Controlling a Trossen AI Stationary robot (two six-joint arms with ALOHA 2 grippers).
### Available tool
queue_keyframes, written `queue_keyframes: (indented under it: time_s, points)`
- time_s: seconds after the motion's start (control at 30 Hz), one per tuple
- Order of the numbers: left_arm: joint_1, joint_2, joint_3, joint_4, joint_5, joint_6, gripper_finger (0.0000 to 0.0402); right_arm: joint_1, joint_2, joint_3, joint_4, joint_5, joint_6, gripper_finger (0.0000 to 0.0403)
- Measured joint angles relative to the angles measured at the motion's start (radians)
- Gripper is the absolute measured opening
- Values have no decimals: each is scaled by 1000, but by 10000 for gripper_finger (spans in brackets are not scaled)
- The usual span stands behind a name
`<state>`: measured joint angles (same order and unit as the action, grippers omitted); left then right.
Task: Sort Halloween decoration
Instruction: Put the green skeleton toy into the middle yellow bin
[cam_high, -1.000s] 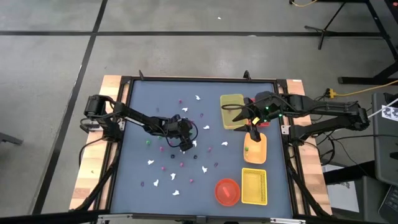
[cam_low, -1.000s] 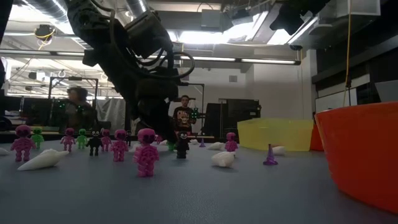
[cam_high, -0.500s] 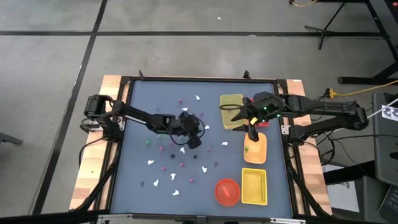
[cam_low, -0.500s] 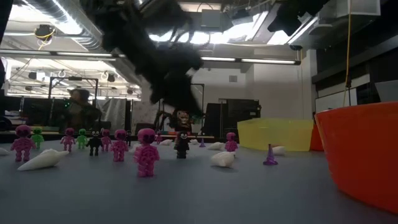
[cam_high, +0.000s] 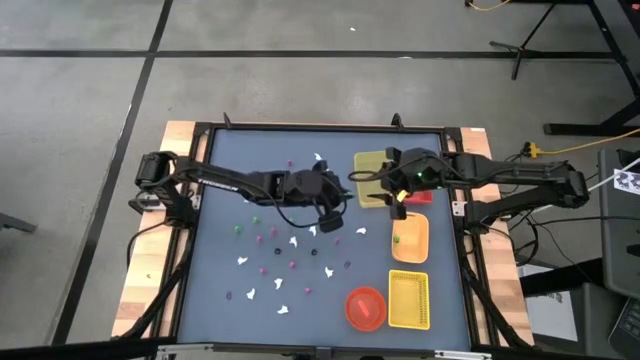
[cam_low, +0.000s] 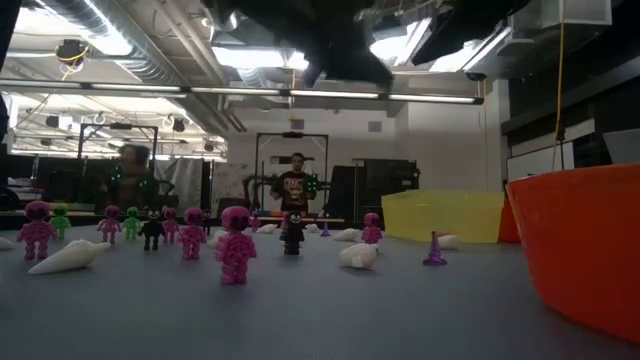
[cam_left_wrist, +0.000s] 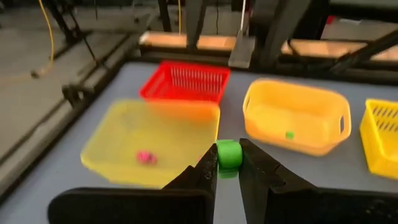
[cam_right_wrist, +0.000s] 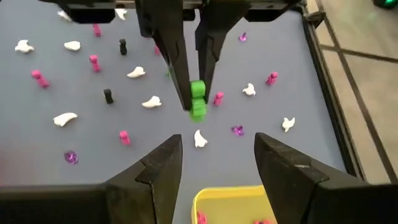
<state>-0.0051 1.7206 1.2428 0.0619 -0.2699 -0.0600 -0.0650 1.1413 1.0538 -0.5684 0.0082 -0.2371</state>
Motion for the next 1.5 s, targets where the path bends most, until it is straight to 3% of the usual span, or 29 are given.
queue_keyframes:
  time_s: [0.6, 1.1, 1.23, 1.5]
  points:
    - [-23, 0, 63, 77, 3, 169, 28, 0, 49, 0, 104, -58, 53, 198]
    - [-29, 0, 63, 90, 2, 176, 28, 0, 84, 0, 118, -80, 51, 197]
    - [-29, 0, 63, 90, 2, 176, 28, 0, 87, 0, 118, -80, 51, 175]
    - [-29, 0, 63, 89, 0, 176, 28, 0, 86, 0, 118, -80, 50, 92]
